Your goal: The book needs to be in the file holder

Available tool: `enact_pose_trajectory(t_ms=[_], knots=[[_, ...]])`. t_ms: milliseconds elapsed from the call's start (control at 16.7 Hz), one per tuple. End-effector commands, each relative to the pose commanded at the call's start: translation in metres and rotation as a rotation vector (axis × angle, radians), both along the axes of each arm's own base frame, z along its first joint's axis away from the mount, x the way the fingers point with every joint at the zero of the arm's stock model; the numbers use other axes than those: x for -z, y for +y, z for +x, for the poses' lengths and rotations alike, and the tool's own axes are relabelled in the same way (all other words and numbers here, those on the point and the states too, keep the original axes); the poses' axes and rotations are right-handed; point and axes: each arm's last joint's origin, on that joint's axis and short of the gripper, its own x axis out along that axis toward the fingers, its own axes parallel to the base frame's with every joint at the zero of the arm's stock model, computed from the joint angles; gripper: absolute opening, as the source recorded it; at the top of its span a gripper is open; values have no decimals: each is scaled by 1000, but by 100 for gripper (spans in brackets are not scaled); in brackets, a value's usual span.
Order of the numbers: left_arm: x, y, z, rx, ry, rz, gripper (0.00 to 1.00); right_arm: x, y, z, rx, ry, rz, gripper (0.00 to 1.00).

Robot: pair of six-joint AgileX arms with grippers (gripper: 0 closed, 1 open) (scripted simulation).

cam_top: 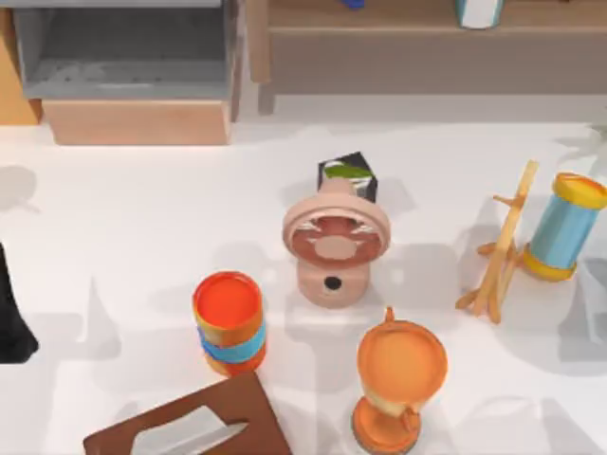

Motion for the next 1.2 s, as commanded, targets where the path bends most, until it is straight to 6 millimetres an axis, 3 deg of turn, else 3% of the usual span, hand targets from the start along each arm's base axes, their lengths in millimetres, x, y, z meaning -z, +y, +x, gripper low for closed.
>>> enact_pose_trajectory(t_ms=[180,300,480,660,780,960,1200], knots=[[-3,0,0,1,-3,0,100,0,0,0,0,0,0,100],[-16,-2,0,8,-16,-2,100,0,0,0,0,0,0,100],[-55,-8,4,22,-41,-6,100,0,0,0,0,0,0,100],[-106,-18,20,36,-58,-12,100,0,0,0,0,0,0,100],[-143,-30,42,45,-59,-16,100,0,0,0,0,0,0,100],[-192,-63,90,57,-47,-18,100,0,0,0,0,0,0,100],[-226,-142,172,68,-18,-9,100,0,0,0,0,0,0,100]])
